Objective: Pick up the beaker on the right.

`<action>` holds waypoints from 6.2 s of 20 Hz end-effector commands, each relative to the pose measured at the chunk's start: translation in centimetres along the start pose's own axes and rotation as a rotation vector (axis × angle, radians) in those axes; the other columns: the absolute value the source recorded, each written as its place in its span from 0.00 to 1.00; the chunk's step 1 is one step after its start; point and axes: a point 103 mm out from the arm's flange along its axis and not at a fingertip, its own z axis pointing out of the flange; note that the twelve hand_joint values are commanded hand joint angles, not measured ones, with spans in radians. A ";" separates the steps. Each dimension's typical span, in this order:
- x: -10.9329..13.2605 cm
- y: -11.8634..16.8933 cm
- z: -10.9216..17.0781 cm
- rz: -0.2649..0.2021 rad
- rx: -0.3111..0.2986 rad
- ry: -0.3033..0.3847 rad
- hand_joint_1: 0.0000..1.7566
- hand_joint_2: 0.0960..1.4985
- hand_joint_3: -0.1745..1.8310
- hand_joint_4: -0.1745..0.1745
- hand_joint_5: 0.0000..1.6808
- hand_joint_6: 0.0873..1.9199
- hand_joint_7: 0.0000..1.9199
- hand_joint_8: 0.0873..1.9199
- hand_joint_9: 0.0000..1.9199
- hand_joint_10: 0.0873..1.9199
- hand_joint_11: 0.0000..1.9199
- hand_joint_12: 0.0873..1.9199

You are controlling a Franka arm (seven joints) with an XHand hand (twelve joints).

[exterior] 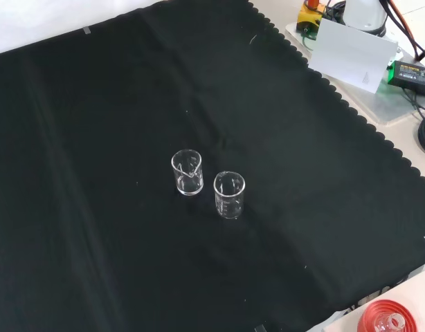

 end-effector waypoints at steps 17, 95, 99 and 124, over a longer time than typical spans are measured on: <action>-0.4 0.2 0.3 0.010 -0.002 -0.011 0.06 0.89 0.23 0.42 0.14 0.06 0.04 0.25 0.07 0.33 0.00 0.53; -1.8 23.1 32.7 -0.211 0.292 0.448 0.23 0.70 0.16 0.36 0.16 0.00 0.08 0.28 0.10 0.35 0.00 0.50; -1.1 23.6 34.1 -0.222 0.306 0.486 0.26 0.68 0.16 0.34 0.17 0.00 0.09 0.29 0.11 0.35 0.00 0.51; 2.0 23.2 40.2 -0.423 0.272 0.723 0.44 0.31 0.42 0.23 0.16 0.00 0.13 0.36 0.19 0.35 0.00 0.60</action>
